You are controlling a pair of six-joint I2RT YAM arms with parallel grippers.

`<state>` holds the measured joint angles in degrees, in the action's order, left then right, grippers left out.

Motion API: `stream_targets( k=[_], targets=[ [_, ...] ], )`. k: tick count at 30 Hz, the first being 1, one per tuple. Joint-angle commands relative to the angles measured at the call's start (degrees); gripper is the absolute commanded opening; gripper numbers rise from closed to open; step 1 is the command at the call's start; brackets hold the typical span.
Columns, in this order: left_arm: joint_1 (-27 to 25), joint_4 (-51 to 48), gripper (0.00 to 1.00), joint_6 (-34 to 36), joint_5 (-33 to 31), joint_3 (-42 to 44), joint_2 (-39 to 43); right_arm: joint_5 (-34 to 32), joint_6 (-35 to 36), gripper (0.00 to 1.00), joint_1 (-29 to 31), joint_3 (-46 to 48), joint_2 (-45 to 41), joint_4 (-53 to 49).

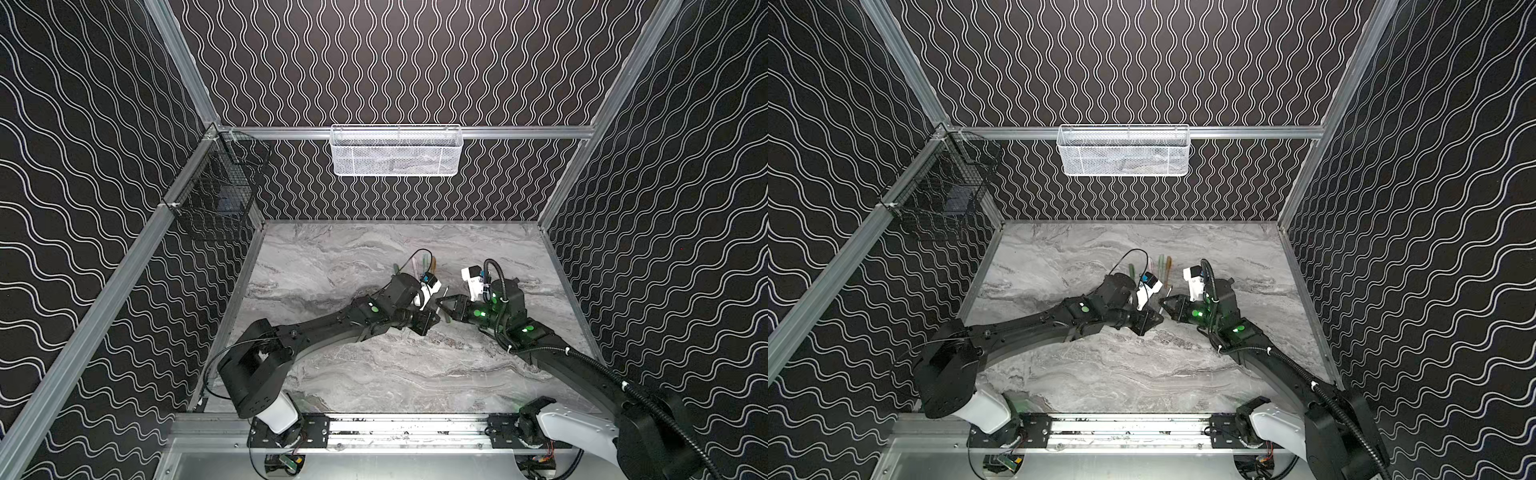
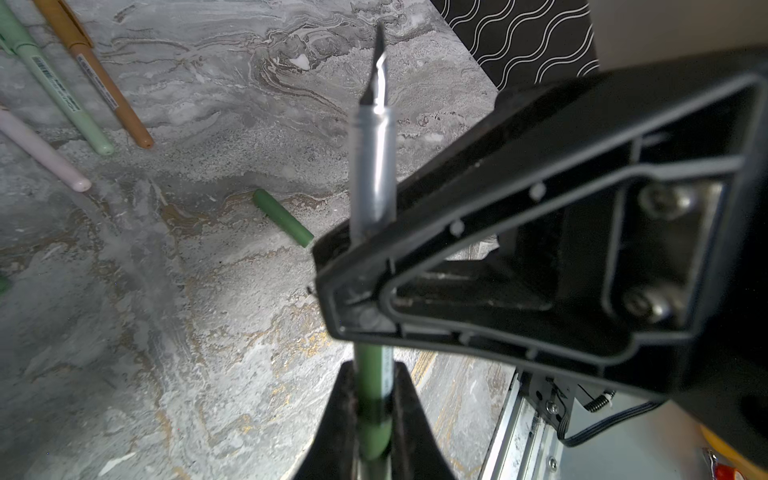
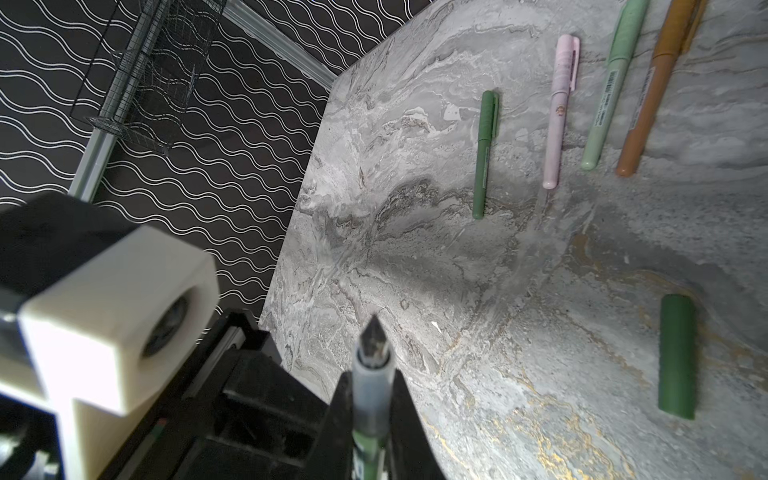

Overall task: Insert the pens into the pen caps
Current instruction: 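Lift the uncapped green pen upright with the left gripper toward the right gripper, then lower the right gripper onto the dark green cap and grasp it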

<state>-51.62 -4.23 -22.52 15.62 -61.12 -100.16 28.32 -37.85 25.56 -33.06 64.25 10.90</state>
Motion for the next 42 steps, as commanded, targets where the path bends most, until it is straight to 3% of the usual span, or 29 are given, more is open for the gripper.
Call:
stream_targets(
  k=[1,3,4,7,12,18,23,28,38,42],
  targets=[
    [0.0,2.9,0.06,0.7,1.2,-0.4,-0.2,3.2,-0.5,0.07,0.4,0.0,-0.3,2.8],
    [0.0,3.3,0.03,0.7,0.9,-0.1,0.4,3.3,-0.6,0.13,0.5,-0.1,-0.3,2.6],
    [0.0,3.3,0.03,0.7,0.4,0.0,0.8,3.1,-0.4,0.22,0.5,-0.3,-0.7,2.2],
    [0.1,2.0,0.03,0.7,-2.9,-0.6,2.4,1.0,0.7,0.37,0.5,-1.9,-2.8,-1.4],
    [1.6,-1.6,0.02,2.8,-7.5,-3.2,5.3,-4.0,3.3,0.4,0.5,-5.4,-9.3,-9.0],
    [4.9,-0.1,0.0,7.7,-11.1,-3.9,10.5,-17.1,6.8,0.39,0.3,-6.2,-13.2,-16.8],
    [5.0,9.0,0.02,13.1,-9.6,-0.2,17.3,-24.0,10.9,0.4,0.2,-10.4,-4.7,-25.0],
    [5.0,18.7,0.03,11.1,-8.8,7.8,23.5,-27.4,15.8,0.39,0.2,-17.3,7.4,-33.1],
    [4.2,17.5,0.02,8.7,-17.0,10.9,29.5,-26.3,21.9,0.41,0.4,-27.7,25.3,-38.0],
    [3.2,16.2,0.02,8.9,-17.2,10.2,29.4,-28.6,23.4,0.4,0.9,-31.4,30.8,-41.0]
  ],
)
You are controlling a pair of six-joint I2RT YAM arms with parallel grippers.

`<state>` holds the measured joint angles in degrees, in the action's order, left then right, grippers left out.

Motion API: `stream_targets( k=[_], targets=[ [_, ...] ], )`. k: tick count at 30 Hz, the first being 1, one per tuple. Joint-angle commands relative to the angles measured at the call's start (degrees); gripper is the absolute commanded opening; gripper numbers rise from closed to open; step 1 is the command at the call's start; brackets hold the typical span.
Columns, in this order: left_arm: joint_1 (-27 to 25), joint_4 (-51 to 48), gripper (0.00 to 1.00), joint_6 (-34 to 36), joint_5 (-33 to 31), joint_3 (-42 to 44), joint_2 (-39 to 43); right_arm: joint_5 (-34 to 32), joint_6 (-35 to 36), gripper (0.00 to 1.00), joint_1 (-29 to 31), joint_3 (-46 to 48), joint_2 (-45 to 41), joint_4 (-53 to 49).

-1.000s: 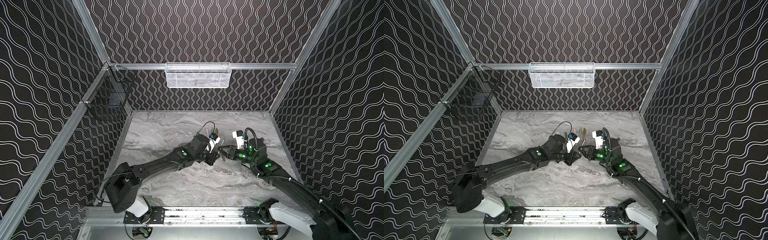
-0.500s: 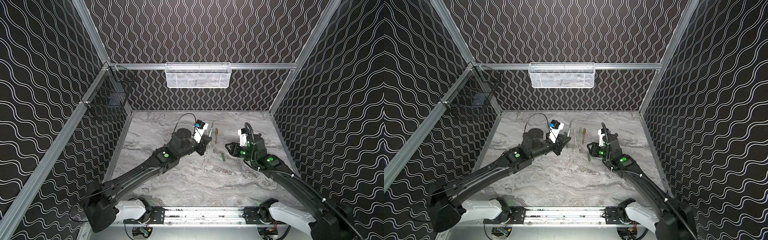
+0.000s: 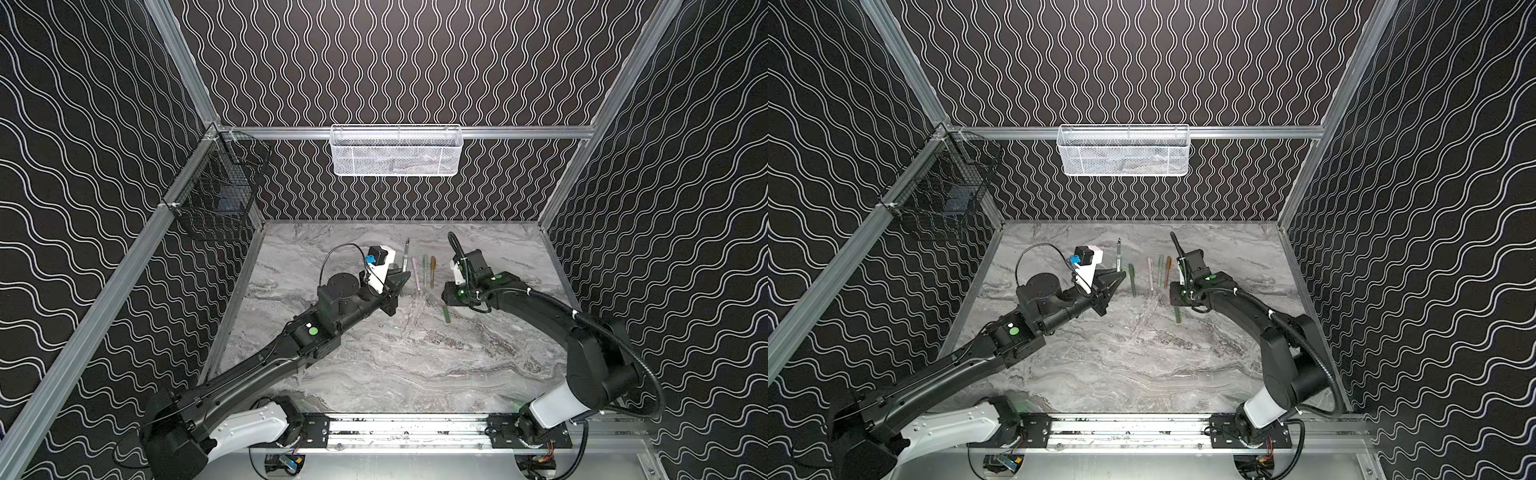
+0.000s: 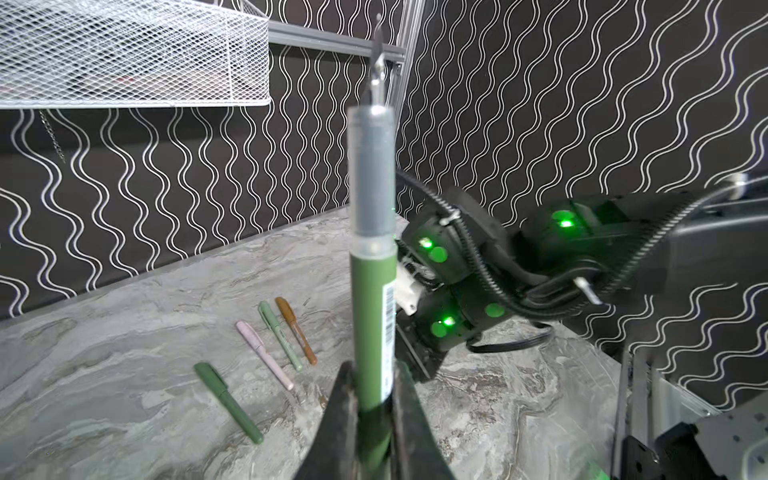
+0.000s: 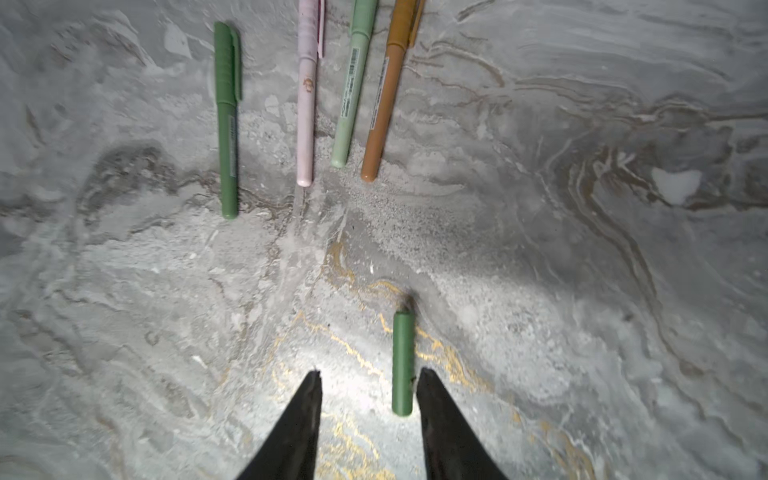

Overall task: Insert the pens into the pen caps
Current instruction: 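Lower the right gripper onto the dark green cap and grasp it, then lift the dark green cap off the table with the right gripper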

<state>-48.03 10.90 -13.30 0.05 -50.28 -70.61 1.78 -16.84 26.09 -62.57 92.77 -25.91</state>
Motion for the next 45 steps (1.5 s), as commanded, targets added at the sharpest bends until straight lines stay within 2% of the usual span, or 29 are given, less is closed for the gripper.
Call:
stream_targets(
  k=[1,7,14,18,23,45],
  targets=[
    [-0.6,0.8,0.02,-0.3,-1.4,-0.8,-0.1,-2.6,2.7,0.4,0.6,-2.6,3.4,-4.8],
    [-0.7,0.8,0.02,-0.4,-0.7,-1.0,-0.5,-8.7,3.1,0.4,3.3,-7.3,9.0,-9.3],
    [-0.8,0.7,0.02,-0.2,-0.2,-1.1,-0.5,-9.9,2.8,0.4,4.1,-8.1,12.1,-10.1],
    [-0.9,0.7,0.02,-0.1,-0.1,-1.0,-0.7,-10.8,2.5,0.36,4.2,-7.8,13.3,-9.2],
    [-1.0,0.6,0.02,-0.1,0.1,-1.2,-1.3,-7.8,3.0,0.34,4.2,-7.1,13.5,-8.0],
    [-1.1,0.6,0.01,0.3,0.8,-1.3,-1.2,-9.2,1.7,0.21,4.2,-6.2,15.6,-7.2]
  ],
)
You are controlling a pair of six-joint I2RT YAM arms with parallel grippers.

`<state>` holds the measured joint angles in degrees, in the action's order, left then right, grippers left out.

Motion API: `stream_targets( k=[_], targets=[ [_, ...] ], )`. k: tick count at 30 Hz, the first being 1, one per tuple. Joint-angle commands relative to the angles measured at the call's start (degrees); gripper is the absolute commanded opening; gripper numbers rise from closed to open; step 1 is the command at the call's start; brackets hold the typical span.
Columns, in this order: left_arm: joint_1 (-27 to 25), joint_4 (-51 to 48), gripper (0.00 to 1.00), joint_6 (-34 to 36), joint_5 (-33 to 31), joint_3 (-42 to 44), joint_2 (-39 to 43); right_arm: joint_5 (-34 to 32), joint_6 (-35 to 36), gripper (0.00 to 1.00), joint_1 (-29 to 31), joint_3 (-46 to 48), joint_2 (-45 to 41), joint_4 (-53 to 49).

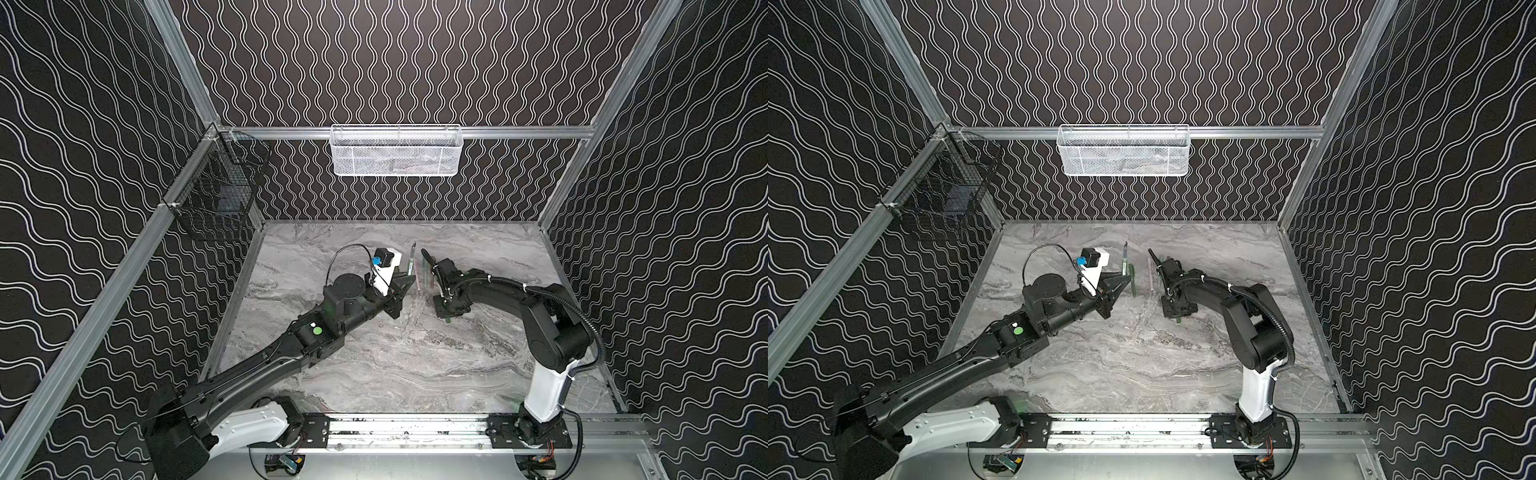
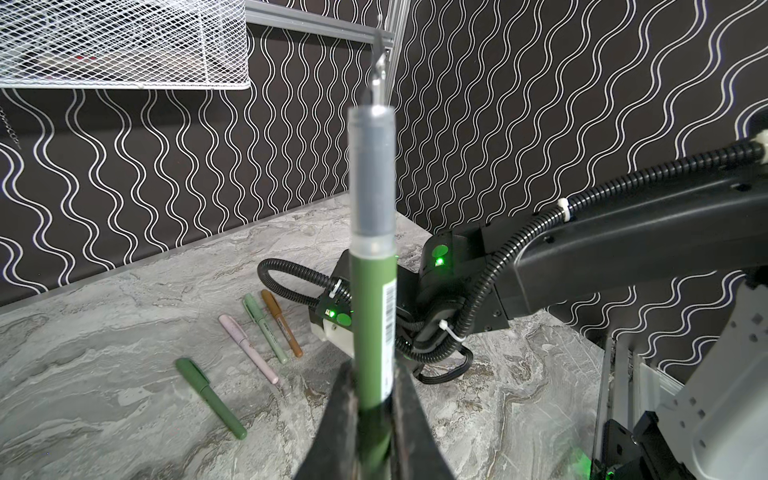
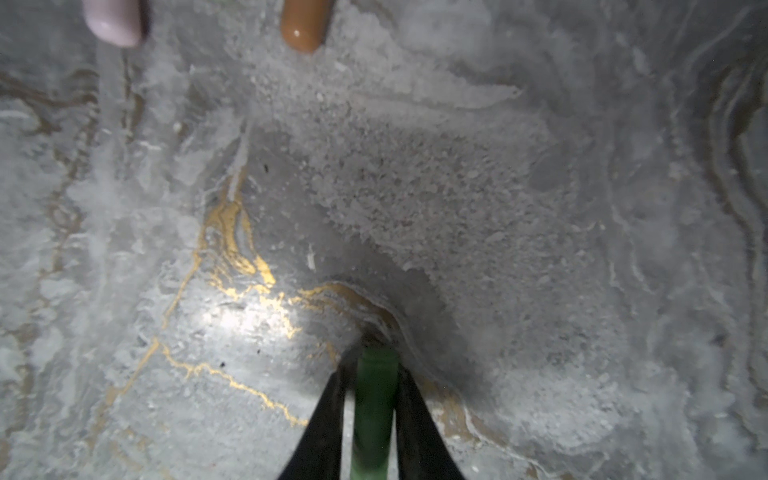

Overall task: Insert the pens into the pen caps
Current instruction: 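Lift the dark green cap off the table with the right gripper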

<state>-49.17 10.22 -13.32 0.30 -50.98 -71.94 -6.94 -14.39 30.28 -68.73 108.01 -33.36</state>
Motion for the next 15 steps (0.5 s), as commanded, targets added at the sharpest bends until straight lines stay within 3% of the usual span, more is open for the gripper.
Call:
stream_targets(
  k=[1,6,15],
  targets=[
    [0.0,1.3,0.01,0.3,0.6,-0.6,0.1,-0.5,-0.7,0.2,0.0,0.0,0.4,0.3],
    [-0.1,1.5,0.0,0.3,0.7,-0.4,0.0,-0.7,-1.1,0.16,0.0,0.2,-0.4,1.0],
    [-0.1,2.1,0.0,0.4,0.6,0.0,0.0,1.6,-1.1,0.14,0.0,3.3,-10.5,6.2]
  ],
)
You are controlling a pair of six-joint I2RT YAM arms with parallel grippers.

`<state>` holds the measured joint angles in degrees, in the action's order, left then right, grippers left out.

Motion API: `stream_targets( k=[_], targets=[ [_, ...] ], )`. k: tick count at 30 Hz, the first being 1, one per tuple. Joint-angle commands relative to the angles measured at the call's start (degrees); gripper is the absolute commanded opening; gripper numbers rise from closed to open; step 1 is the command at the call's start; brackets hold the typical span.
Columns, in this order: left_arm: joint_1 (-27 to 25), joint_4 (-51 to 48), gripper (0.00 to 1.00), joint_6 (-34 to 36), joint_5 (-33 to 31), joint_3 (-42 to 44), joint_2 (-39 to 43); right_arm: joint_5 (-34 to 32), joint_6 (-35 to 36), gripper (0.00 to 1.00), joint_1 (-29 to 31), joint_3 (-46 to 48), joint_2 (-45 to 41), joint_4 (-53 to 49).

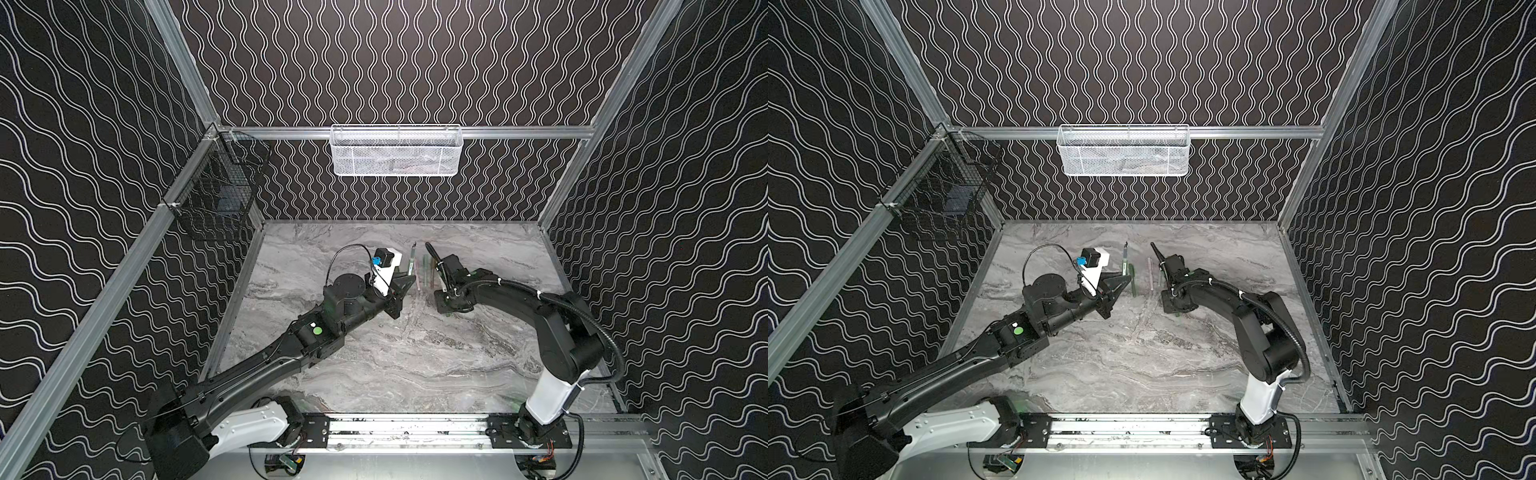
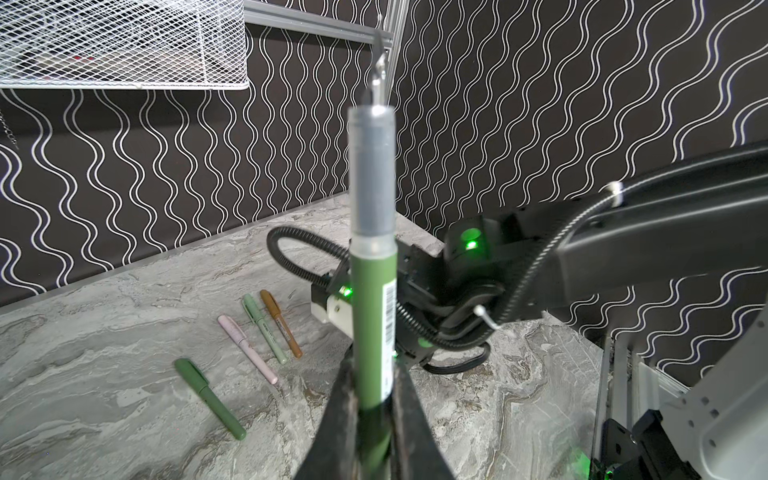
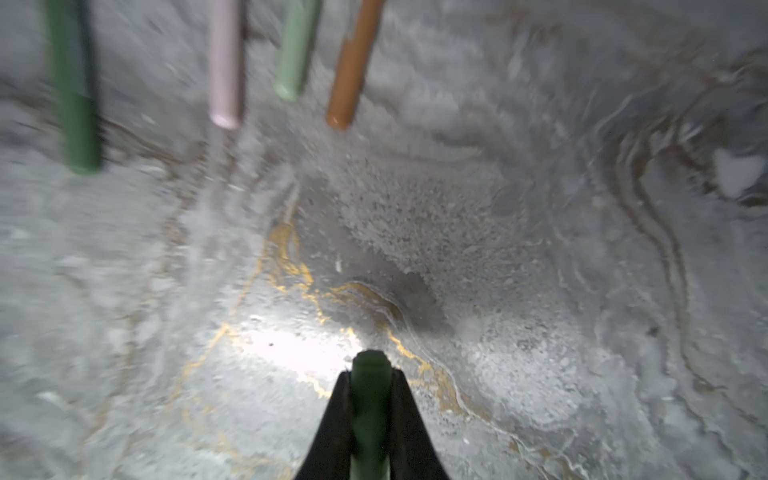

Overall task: Insert the pens into the pen caps
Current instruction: 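Lift the dark green cap off the table with the right gripper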

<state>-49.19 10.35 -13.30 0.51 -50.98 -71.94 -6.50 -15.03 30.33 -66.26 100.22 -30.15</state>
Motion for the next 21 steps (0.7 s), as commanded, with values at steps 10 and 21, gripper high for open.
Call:
stream_targets(
  k=[10,21],
  targets=[
    [0.0,2.4,0.0,0.7,0.0,0.3,0.1,8.1,-0.7,0.12,-0.1,16.0,-28.6,27.4],
    [-0.2,2.9,0.0,0.1,1.0,0.4,-0.1,14.0,-2.2,0.11,0.1,23.6,-47.0,56.2]
  ],
)
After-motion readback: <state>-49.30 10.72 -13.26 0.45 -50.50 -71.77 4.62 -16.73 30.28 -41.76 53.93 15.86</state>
